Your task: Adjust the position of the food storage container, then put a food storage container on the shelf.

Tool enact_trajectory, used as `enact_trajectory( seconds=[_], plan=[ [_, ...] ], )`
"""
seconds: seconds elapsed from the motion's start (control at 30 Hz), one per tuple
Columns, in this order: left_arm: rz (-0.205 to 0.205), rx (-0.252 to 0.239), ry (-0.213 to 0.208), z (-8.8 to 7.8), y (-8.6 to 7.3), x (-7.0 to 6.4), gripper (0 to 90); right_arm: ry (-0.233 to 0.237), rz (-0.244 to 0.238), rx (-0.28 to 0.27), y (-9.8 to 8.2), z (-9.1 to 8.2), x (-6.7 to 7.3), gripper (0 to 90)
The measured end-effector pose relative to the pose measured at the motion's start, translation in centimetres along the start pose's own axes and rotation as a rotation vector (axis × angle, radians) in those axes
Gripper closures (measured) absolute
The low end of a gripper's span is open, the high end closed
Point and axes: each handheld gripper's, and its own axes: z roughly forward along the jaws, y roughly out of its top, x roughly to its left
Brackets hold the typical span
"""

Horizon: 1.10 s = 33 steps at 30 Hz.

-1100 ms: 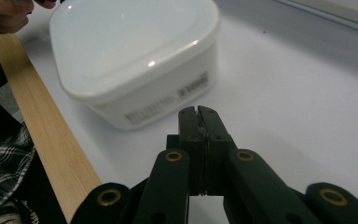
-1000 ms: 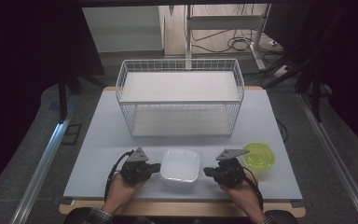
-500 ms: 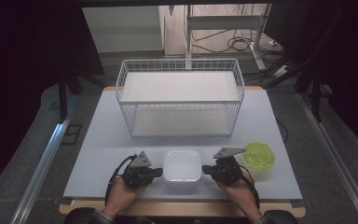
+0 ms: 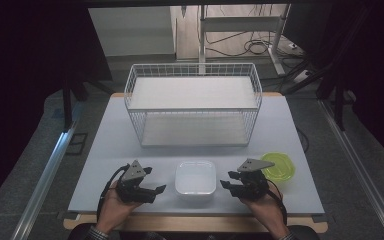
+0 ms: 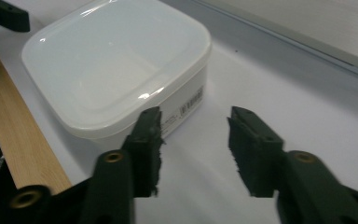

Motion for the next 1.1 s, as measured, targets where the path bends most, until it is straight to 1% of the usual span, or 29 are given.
enact_trajectory(
  seconds=[0.07, 0.1, 0.17, 0.2, 0.23, 0.27, 0.3, 0.33, 0.37, 0.43, 0.47, 0.5, 0.57, 0.63, 0.67, 0.73, 0.8, 0.83, 0.87, 0.93, 1.0, 1.03, 1.07, 1.1],
  plan=[
    [0.025, -0.001, -0.001, 0.2, 0.0, -0.3, 9.8, 0.004, 0.003, -0.008, 0.0, -0.2, -0.1, 43.6],
    [0.03, -0.006, -0.006, 0.3, 0.0, -0.4, 7.3, 0.005, 0.004, -0.011, 0.0, -0.2, -0.2, 40.8],
    [0.041, -0.009, -0.015, 0.5, 0.0, -0.5, 5.6, 0.008, 0.006, -0.011, -0.1, -0.3, -0.3, 36.6],
    [0.066, -0.021, -0.017, 0.7, -0.2, -0.5, 3.5, 0.01, 0.014, -0.009, -0.1, -0.3, -0.3, 33.3],
    [0.079, -0.028, -0.013, 0.7, -0.2, -0.4, 3.2, 0.012, 0.022, -0.016, -0.1, -0.3, -0.3, 31.2],
    [0.079, -0.028, -0.013, 0.7, -0.2, -0.4, 2.9, 0.012, 0.022, -0.016, -0.1, -0.3, -0.3, 31.2],
    [0.082, -0.038, -0.013, 0.7, -0.2, -0.3, 2.9, 0.014, 0.024, -0.025, -0.1, -0.3, -0.3, 29.1],
    [0.069, -0.057, -0.026, 0.6, -0.2, -0.1, 2.0, 0.016, 0.021, -0.04, -0.1, -0.4, -0.4, 26.1],
    [0.069, -0.057, -0.026, 0.6, -0.2, -0.1, 1.7, 0.016, 0.021, -0.04, -0.1, -0.4, -0.4, 26.1],
    [0.044, -0.067, -0.039, 0.5, -0.2, 0.1, 1.7, 0.016, 0.015, -0.057, -0.1, -0.5, -0.4, 21.9],
    [0.041, -0.05, -0.027, 0.5, 0.0, 0.0, 1.8, 0.022, 0.017, -0.057, -0.1, -0.4, -0.4, 17.7],
    [0.041, -0.05, -0.027, 0.5, 0.0, 0.0, 1.9, 0.029, 0.016, -0.053, -0.1, -0.3, -0.4, 16.1],
    [0.029, -0.029, -0.023, 0.5, 0.1, -0.1, 1.8, 0.036, 0.016, -0.051, -0.2, -0.2, -0.4, 14.5],
    [0.019, -0.021, -0.028, 0.5, 0.3, -0.3, 1.2, 0.053, 0.0, -0.052, -0.2, 0.2, -0.4, 8.5],
    [0.017, -0.02, -0.032, 0.5, 0.4, -0.4, 1.2, 0.053, 0.0, -0.052, -0.2, 0.2, -0.4, 8.5],
    [0.014, -0.012, -0.032, 0.5, 0.6, -0.7, 0.7, 0.056, -0.014, -0.057, -0.2, 0.4, -0.2, 4.8],
    [0.018, -0.005, -0.04, 0.4, 0.9, -0.9, 0.0, 0.045, -0.015, -0.052, -0.1, 0.5, -0.1, 3.2],
    [0.013, -0.011, -0.052, 0.4, 1.0, -0.9, 0.0, 0.046, -0.017, -0.051, -0.1, 0.5, -0.1, 3.3],
    [0.013, -0.011, -0.052, 0.4, 1.0, -0.9, 0.0, 0.046, -0.017, -0.051, -0.1, 0.5, -0.1, 3.3],
    [-0.012, -0.022, -0.092, 0.4, 1.2, -0.9, 0.0, 0.056, -0.015, -0.05, -0.1, 0.6, -0.1, 3.2],
    [-0.027, -0.015, -0.114, 0.6, 1.6, -1.0, 0.2, 0.047, -0.01, -0.044, 0.1, 0.8, 0.2, 2.6],
    [-0.027, -0.015, -0.114, 0.6, 1.6, -1.0, 0.6, 0.047, -0.01, -0.044, 0.1, 0.8, 0.2, 2.6],
    [-0.032, -0.015, -0.122, 0.7, 1.7, -1.0, 1.0, 0.045, 0.01, -0.039, 0.2, 0.9, 0.5, 1.9],
    [-0.034, -0.012, -0.126, 0.8, 1.8, -1.1, 1.0, 0.045, 0.01, -0.039, 0.2, 0.9, 0.5, 1.9]
  ],
)
